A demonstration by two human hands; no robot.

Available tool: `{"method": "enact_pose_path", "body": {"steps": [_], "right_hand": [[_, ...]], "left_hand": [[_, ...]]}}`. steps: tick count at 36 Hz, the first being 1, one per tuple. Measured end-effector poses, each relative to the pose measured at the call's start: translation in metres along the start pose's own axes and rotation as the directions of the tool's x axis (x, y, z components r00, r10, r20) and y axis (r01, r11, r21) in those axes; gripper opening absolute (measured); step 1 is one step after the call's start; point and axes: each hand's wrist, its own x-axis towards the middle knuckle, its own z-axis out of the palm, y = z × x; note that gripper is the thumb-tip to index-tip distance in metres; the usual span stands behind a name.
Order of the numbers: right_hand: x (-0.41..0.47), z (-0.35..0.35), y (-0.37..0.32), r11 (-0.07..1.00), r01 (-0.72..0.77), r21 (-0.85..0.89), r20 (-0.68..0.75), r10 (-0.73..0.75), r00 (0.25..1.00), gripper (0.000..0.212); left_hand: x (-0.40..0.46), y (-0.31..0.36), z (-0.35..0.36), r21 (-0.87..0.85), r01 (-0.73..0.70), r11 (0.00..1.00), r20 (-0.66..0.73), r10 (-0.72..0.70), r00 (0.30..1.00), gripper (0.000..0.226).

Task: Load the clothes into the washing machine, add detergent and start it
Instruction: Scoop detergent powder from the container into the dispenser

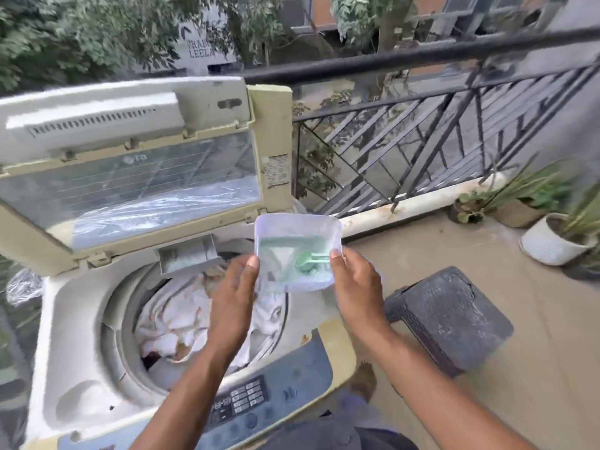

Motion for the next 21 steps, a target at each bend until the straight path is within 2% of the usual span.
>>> {"method": "enact_pose_path", "body": {"steps": [4, 9, 18, 21], "right_hand": [[0.013, -0.027, 0.006, 1.000, -0.009, -0.026, -0.107, 0.007, 0.994, 0.032], [0.025, -0.069, 0.020, 0.998, -0.049, -0.044, -0.169, 0.041, 0.985, 0.039], [0.058, -0.148, 0.076, 0.983, -0.176, -0.044, -0.316, 0.153, 0.936, 0.053], [0.070, -0.171, 0.101, 0.974, -0.225, -0.019, -0.351, 0.204, 0.914, 0.046]], "left_hand": [[0.008, 0.013, 0.035, 0.155, -0.119, 0.981, 0.039, 0.115, 0.993, 0.026], [0.015, 0.018, 0.084, 0.179, -0.142, 0.974, 0.160, 0.114, 0.981, 0.033], [0.032, 0.023, 0.194, 0.223, -0.135, 0.966, 0.381, 0.041, 0.924, 0.035], [0.040, 0.020, 0.234, 0.274, -0.131, 0.953, 0.453, -0.008, 0.891, 0.026]]}}
